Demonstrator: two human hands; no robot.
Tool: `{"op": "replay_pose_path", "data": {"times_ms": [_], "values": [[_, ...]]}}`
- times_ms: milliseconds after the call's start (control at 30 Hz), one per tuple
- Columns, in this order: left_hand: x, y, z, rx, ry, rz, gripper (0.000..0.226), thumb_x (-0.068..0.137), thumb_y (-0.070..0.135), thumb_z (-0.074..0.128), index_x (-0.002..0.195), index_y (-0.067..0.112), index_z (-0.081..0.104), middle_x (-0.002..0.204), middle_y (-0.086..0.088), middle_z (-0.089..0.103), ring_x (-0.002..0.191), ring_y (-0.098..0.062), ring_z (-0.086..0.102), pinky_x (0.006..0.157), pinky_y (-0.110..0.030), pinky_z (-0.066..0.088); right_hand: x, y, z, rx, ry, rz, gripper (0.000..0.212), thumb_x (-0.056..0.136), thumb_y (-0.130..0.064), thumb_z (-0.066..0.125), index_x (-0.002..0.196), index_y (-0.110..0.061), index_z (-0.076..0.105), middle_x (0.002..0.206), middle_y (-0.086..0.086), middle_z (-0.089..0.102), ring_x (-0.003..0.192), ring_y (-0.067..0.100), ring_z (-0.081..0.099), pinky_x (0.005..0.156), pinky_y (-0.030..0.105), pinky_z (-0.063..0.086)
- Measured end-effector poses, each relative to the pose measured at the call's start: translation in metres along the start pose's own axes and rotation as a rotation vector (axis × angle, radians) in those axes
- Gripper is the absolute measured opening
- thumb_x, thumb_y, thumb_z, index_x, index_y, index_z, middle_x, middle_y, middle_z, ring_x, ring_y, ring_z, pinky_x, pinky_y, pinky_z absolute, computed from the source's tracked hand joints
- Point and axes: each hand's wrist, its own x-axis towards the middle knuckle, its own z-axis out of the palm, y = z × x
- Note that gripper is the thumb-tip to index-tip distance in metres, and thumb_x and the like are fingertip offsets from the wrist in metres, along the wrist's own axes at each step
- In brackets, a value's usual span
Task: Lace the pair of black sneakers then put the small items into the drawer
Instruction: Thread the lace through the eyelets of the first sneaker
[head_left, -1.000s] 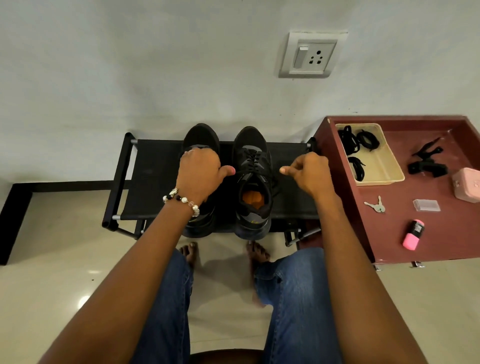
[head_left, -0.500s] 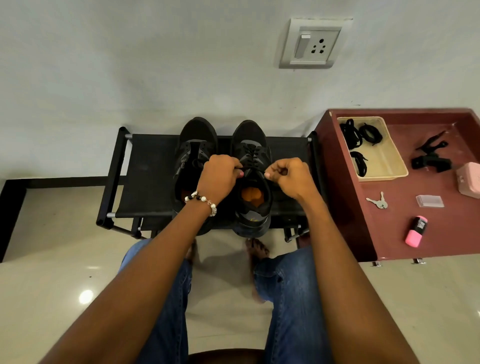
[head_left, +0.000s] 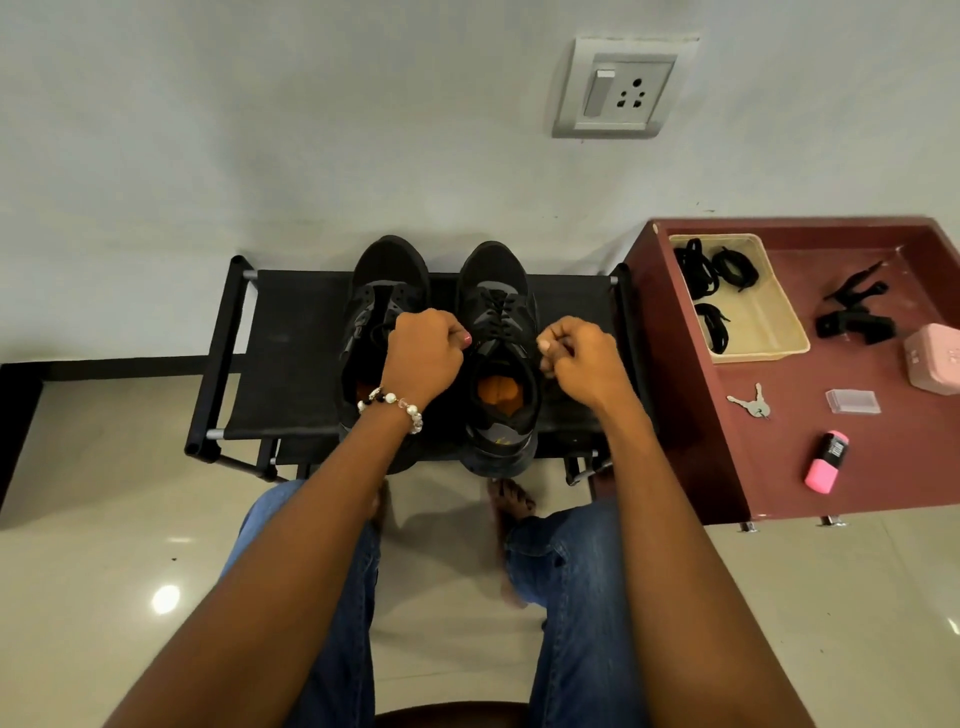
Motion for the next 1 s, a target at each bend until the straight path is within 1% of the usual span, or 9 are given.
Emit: {"op": "replay_pose_path", "data": {"times_ms": [100,200,333,400,500,600,767,867,1000], "values": [[0.003,0.004,-0.017,-0.123,-0.152,-0.063,0.023,0.094,0.028,0.061,0.087,0.011,0.073,0.081,-0.005,0.071,0.075,-0.018,0.066,0.074,-0.031,0.055,-0.002,0.000,-0.018,0.097,-0.133,0.028,0.016,0.094,-0.021,0.064,0.080,-0.019,0.071,0.067,-0.008,0.065,0.065,0.002,0.058,0.068,0.022,0.044],[0.002,0.012,-0.026,-0.569,-0.259,-0.139,0.026,0.097,0.026,0.055,0.084,0.012,0.074,0.084,0.000,0.072,0.079,-0.010,0.063,0.081,-0.028,0.051,-0.005,-0.006,-0.025,0.364,-0.244,0.008,0.022,0.096,-0.016,0.061,0.078,-0.014,0.074,0.066,-0.011,0.067,0.065,0.002,0.053,0.065,0.023,0.044],[0.003,0.021,-0.020,-0.957,-0.201,-0.216,0.024,0.099,0.016,0.051,0.087,0.012,0.070,0.091,0.001,0.072,0.087,-0.005,0.067,0.075,-0.016,0.051,0.001,-0.019,-0.019,0.783,-0.170,-0.029,0.018,0.097,-0.009,0.054,0.090,-0.008,0.070,0.083,-0.005,0.073,0.087,0.012,0.062,0.082,0.027,0.046],[0.006,0.022,-0.012,-1.181,-0.203,-0.264,0.024,0.101,0.013,0.047,0.088,0.009,0.068,0.099,-0.005,0.072,0.091,-0.011,0.069,0.076,-0.019,0.053,0.003,-0.026,-0.014,1.037,-0.117,0.017,0.023,0.099,-0.014,0.052,0.089,-0.006,0.070,0.092,0.005,0.073,0.097,0.022,0.065,0.087,0.031,0.049],[0.009,0.021,0.003,-1.469,-0.146,-0.360,0.022,0.100,0.011,0.047,0.091,0.005,0.066,0.094,-0.012,0.072,0.087,-0.021,0.070,0.079,-0.028,0.056,0.006,-0.031,0.001,1.346,-0.046,0.157,0.024,0.099,-0.023,0.052,0.087,-0.007,0.066,0.087,0.012,0.070,0.079,0.025,0.068,0.079,0.035,0.056],[0.012,0.023,0.017,-1.459,-0.038,-0.378,0.019,0.099,0.009,0.050,0.092,0.005,0.067,0.083,-0.006,0.070,0.075,-0.015,0.064,0.075,-0.026,0.055,0.009,-0.034,0.012,1.371,0.028,0.210,0.022,0.100,-0.024,0.053,0.092,-0.007,0.065,0.076,0.005,0.065,0.064,0.016,0.058,0.071,0.033,0.054],[0.016,0.023,0.024,-1.215,-0.006,-0.260,0.023,0.098,-0.001,0.046,0.106,0.007,0.067,0.084,-0.003,0.069,0.068,-0.009,0.061,0.071,-0.023,0.054,0.011,-0.037,0.022,1.356,-0.010,0.162,0.025,0.100,0.001,0.043,0.117,0.002,0.062,0.083,0.006,0.062,0.063,0.011,0.051,0.066,0.025,0.054],[0.013,0.025,0.025,-1.172,0.030,-0.230,0.021,0.096,0.001,0.052,0.106,0.008,0.069,0.083,-0.005,0.070,0.069,-0.011,0.061,0.075,-0.026,0.056,0.009,-0.036,0.024,1.361,0.037,0.158,0.022,0.097,0.001,0.050,0.115,0.002,0.064,0.085,0.011,0.067,0.059,0.012,0.053,0.063,0.025,0.054],[0.013,0.023,0.022,-1.258,0.049,-0.274,0.015,0.091,0.003,0.061,0.103,0.006,0.069,0.083,-0.009,0.073,0.070,-0.015,0.067,0.080,-0.033,0.059,0.009,-0.035,0.026,1.396,0.112,0.213,0.010,0.092,0.000,0.060,0.100,0.001,0.065,0.081,0.014,0.070,0.055,0.014,0.056,0.058,0.026,0.055]]}}
